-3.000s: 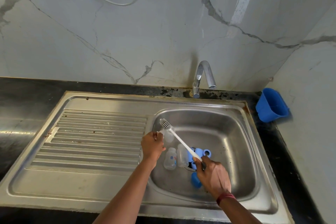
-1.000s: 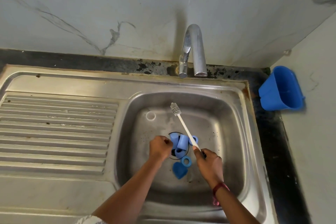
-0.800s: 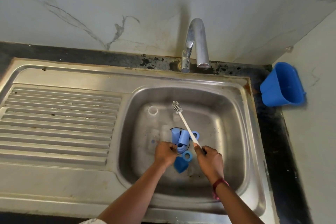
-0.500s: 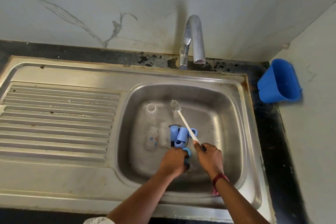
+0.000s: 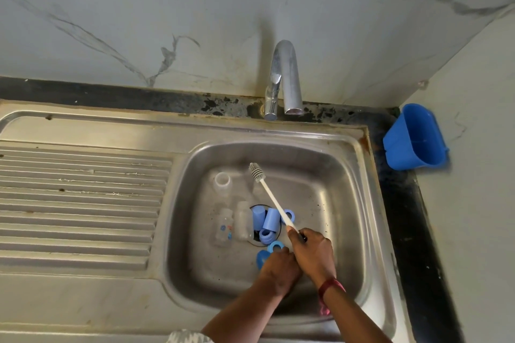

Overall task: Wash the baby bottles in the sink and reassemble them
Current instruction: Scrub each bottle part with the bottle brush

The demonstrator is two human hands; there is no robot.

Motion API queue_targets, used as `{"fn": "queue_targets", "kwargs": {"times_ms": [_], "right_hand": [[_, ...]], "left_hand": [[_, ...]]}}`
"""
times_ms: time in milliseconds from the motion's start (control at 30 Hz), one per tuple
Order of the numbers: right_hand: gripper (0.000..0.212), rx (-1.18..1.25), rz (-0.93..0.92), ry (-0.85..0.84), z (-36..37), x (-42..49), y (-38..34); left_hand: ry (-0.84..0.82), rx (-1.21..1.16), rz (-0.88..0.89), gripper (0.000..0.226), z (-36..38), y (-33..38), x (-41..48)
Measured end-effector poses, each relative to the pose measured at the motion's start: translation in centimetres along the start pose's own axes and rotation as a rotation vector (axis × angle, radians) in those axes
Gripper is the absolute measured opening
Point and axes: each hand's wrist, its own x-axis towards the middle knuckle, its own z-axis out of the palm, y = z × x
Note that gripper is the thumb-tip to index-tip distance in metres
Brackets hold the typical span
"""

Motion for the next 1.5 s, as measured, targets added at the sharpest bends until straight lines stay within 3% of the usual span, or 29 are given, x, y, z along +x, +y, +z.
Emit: {"fn": "queue_targets", "kwargs": {"times_ms": [200,333,433,600,700,767,833,1000,1367,1500], "right_hand": [[0.044,0.011,-0.032,0.002,-0.4,-0.6,-0.3],[0.049,0.031,-0.062,0.021,-0.7,-0.6,-0.4],[0.05,0.068,-0.102,0.045,-1.0,-0.8,-0.7],[0.049,0.1,-0.117,0.024,-1.0,-1.5,-0.8],[0.051,0.076,-0.125,0.006,-0.8,-2.7,-1.0],[0.052,0.049,-0.156,0.0,-0.7,-3.5,-1.3],[0.053,0.032,-0.194,-0.018,-0.6,-4.2,-1.5],[0.048,-0.027,-0.307,-0.014,-0.7,-6.0,-1.6],[0.044,-0.23,-0.424,0.143,-0.1,-8.1,-2.5],[0.033,-0.397,-0.577,0.287,0.7,-8.0,-2.2]], "left_hand": [[-0.06,0.009,-0.062,0.028,0.4,0.2,0.6],[0.061,-0.113,-0.115,0.027,-0.9,-0.1,-0.4],[0.164,-0.331,-0.274,0.008,-2.8,-1.7,-1.7],[0.428,-0.783,-0.572,0.033,-5.6,-5.4,-4.7],[0.655,-1.185,-0.734,0.02,-7.8,-7.9,-7.1],[0.786,-1.489,-0.772,0.01,-9.2,-9.5,-8.7],[0.798,-1.724,-0.772,0.009,-10.7,-10.9,-10.1],[0.875,-2.097,-0.695,0.013,-13.0,-13.3,-12.4],[0.838,-2.154,-0.633,0.022,-13.3,-14.5,-14.0],[0.87,-2.064,-0.632,0.027,-13.4,-15.3,-13.9]]}}
